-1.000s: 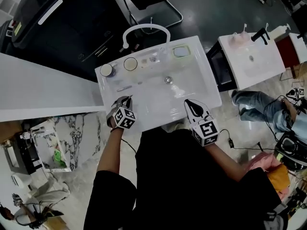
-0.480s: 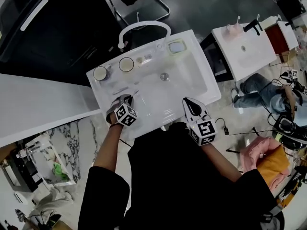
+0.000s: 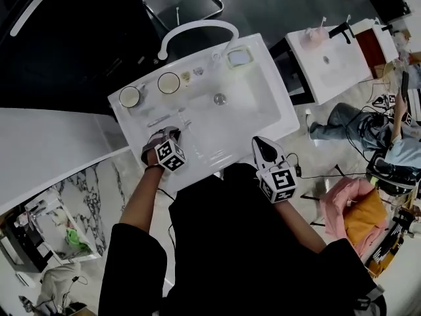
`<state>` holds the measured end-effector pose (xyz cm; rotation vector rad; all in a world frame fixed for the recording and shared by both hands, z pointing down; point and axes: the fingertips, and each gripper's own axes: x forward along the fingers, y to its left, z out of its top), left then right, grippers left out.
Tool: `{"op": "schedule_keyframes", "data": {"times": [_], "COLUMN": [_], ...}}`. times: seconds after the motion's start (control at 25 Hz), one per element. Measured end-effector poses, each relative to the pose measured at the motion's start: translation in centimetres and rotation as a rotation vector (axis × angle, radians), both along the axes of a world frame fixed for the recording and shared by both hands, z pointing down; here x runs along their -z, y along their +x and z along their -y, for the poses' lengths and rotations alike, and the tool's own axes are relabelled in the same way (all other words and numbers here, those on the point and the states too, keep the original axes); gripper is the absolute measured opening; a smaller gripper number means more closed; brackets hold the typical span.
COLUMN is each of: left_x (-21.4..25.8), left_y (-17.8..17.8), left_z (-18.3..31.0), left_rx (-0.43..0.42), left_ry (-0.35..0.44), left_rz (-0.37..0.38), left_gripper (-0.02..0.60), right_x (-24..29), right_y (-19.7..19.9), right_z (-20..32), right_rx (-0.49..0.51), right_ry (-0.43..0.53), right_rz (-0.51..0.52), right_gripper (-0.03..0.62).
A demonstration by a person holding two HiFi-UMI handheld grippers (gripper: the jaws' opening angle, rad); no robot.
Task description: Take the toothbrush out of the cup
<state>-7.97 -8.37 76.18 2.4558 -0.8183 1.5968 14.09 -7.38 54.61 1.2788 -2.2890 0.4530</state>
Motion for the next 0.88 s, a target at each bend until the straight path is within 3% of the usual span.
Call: {"op": "schedule_keyframes", "data": {"times": [0.28,0.88], "left_x": [-1.0,-1.4], "left_y": [0.3,0.6], "left_z": [-0.9,-2.4], "left_rx": [-0.063,-0.066], "left_ry": [-0.013,-0.041], "left_rz": [-0.004,-0.037], "left_gripper": [0.041,0.043], "right_x": [-0.5,-0.9], "right_y": [-0.1,0.0], "right_z": [-0.6,-2.2], "right_rx": [-0.019,-0.028], "right_ry": [-0.016,-0.018], "right_rz": [-0.017,-0.011], "right_gripper": [-0.002,-0.002]}}
